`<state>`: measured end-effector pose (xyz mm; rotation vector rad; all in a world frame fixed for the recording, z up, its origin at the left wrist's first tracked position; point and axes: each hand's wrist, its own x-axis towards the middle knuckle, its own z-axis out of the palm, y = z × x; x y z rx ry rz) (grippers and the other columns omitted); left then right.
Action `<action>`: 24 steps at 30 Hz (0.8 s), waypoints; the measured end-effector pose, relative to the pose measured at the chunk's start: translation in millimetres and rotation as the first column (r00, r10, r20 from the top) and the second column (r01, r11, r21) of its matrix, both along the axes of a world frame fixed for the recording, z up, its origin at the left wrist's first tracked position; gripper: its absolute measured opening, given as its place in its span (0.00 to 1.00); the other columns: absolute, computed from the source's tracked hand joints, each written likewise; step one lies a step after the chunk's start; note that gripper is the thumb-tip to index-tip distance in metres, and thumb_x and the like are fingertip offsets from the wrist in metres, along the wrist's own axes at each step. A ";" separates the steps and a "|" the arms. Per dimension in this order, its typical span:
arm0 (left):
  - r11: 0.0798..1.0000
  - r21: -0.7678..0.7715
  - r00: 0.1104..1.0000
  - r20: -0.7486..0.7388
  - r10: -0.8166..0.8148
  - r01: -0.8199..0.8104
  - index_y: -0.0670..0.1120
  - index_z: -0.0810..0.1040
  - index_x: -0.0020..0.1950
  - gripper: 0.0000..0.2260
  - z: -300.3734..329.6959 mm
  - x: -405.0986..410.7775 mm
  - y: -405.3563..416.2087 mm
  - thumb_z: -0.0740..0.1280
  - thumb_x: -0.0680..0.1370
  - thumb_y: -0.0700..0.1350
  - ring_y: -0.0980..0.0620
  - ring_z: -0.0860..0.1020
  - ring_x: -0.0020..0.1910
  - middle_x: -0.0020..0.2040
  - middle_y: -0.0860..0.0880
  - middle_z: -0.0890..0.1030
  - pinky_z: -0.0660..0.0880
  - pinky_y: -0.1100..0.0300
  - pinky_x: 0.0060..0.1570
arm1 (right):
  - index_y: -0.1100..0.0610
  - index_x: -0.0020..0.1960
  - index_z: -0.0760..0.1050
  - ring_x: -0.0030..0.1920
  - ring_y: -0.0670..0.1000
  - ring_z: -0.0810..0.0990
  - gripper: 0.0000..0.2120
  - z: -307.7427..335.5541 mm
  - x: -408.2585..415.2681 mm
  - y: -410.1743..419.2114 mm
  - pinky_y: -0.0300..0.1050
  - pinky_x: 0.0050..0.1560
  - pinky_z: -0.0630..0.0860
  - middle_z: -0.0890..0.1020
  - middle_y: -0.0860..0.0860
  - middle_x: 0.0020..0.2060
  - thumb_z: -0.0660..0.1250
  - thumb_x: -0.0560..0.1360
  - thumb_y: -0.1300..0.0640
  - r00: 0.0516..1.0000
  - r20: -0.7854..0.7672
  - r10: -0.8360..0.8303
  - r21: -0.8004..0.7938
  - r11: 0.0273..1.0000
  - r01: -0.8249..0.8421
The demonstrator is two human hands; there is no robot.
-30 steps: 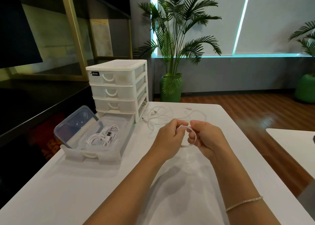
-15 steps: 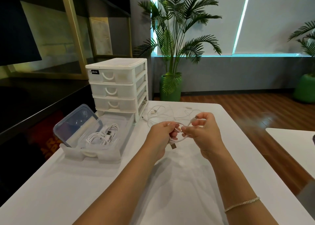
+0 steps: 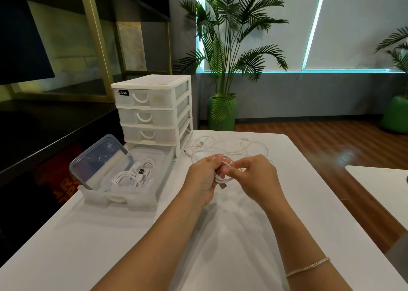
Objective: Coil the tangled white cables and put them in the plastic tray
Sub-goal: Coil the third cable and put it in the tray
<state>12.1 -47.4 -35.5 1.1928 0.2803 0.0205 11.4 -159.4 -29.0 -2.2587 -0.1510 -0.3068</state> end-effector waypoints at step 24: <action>0.673 0.701 0.888 0.437 -0.142 -0.238 0.49 0.76 0.52 0.06 -8.4 -1.1 7.8 0.61 0.80 0.46 0.58 0.76 0.36 0.44 0.55 0.79 0.71 0.78 0.35 | 0.65 0.45 0.78 0.24 0.46 0.66 0.09 11.1 -5.9 -7.7 0.38 0.26 0.70 0.69 0.53 0.27 0.62 0.78 0.62 0.883 -0.363 0.298 0.732 0.677 0.072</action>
